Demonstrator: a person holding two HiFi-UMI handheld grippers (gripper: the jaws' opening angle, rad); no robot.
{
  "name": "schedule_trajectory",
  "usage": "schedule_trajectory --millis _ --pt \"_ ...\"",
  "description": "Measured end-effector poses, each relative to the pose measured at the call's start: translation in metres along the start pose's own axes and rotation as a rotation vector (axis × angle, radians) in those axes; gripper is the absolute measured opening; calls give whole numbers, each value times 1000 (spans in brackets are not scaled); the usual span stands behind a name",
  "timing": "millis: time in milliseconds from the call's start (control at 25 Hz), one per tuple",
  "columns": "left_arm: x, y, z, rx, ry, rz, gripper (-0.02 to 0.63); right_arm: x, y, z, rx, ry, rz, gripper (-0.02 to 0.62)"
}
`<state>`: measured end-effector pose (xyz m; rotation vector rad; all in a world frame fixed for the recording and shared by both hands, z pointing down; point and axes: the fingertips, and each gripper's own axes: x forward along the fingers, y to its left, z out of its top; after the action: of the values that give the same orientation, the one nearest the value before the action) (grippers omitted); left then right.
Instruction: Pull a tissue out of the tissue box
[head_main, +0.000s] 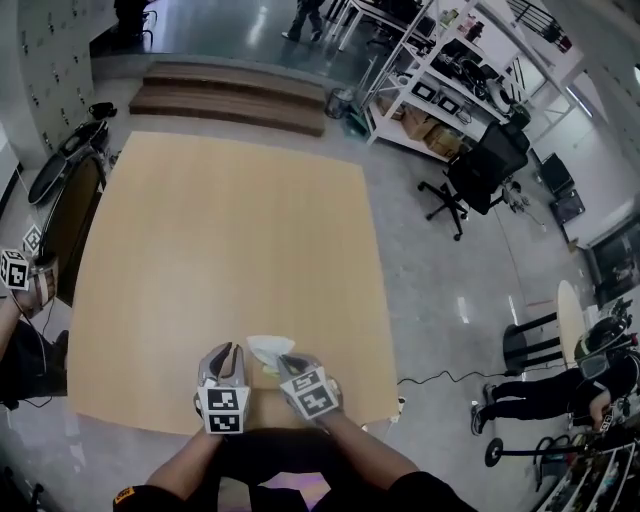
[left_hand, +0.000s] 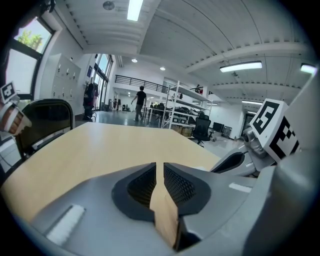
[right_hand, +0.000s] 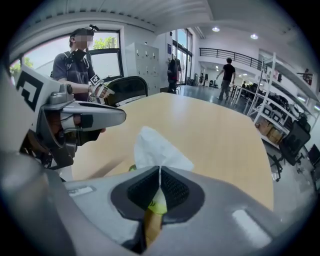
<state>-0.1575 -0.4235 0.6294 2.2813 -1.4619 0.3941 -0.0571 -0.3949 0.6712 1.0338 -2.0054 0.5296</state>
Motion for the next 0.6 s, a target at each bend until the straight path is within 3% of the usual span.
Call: schedule_trajectory --millis 200,600 --pt "-6 -6 0 20 -7 3 61 -8 1 7 9 -47 0 -2" --pt "-28 -23 17 58 -82 41 37 -68 -24 49 46 -298 -79 -3"
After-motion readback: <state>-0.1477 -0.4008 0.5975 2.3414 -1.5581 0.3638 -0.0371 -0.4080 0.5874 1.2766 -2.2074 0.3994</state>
